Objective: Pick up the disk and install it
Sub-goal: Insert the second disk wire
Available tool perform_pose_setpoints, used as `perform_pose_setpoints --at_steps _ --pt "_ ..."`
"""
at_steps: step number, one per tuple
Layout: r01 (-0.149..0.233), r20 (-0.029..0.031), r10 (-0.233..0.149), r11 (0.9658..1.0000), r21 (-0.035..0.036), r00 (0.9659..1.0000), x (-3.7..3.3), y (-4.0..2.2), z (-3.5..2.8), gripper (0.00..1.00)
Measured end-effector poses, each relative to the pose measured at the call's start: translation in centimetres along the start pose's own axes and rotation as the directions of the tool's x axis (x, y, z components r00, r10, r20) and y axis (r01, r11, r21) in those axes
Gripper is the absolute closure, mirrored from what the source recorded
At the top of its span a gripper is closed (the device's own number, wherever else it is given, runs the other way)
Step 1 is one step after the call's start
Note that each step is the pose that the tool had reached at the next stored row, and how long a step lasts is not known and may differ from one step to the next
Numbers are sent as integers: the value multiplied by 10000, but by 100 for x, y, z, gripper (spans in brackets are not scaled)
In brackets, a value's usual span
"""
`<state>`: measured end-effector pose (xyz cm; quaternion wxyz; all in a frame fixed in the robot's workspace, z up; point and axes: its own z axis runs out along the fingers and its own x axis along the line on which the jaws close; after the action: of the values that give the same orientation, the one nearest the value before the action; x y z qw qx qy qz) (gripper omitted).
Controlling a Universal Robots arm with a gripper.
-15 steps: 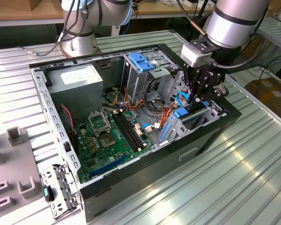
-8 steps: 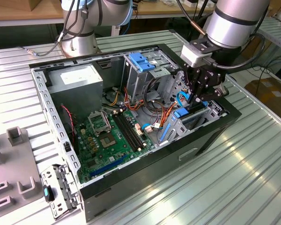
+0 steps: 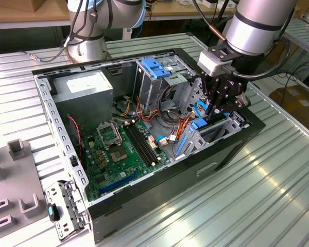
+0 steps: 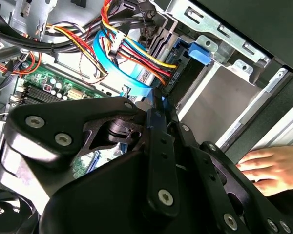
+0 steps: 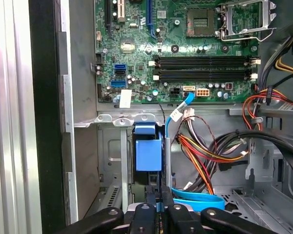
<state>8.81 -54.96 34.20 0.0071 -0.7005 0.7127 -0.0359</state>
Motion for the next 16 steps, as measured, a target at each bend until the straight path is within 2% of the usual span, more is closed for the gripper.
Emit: perform_pose_setpoints --at_steps 5,6,8,10,12,15,16 --pt "0 12 0 10000 1 10000 0 0 7 83" --pt "0 9 0 10000 3 10000 0 -1 -2 76" --pt "0 12 0 10000 16 10000 2 -4 -46 76" --pt "-2 7 2 10000 35 10000 5 -8 -128 76" --pt "-2 9 2 10000 48 10000 7 -11 -182 76" --pt "-2 11 2 10000 49 10000 7 -11 -182 78" --pt "-2 10 2 10000 49 10000 7 -12 -183 85"
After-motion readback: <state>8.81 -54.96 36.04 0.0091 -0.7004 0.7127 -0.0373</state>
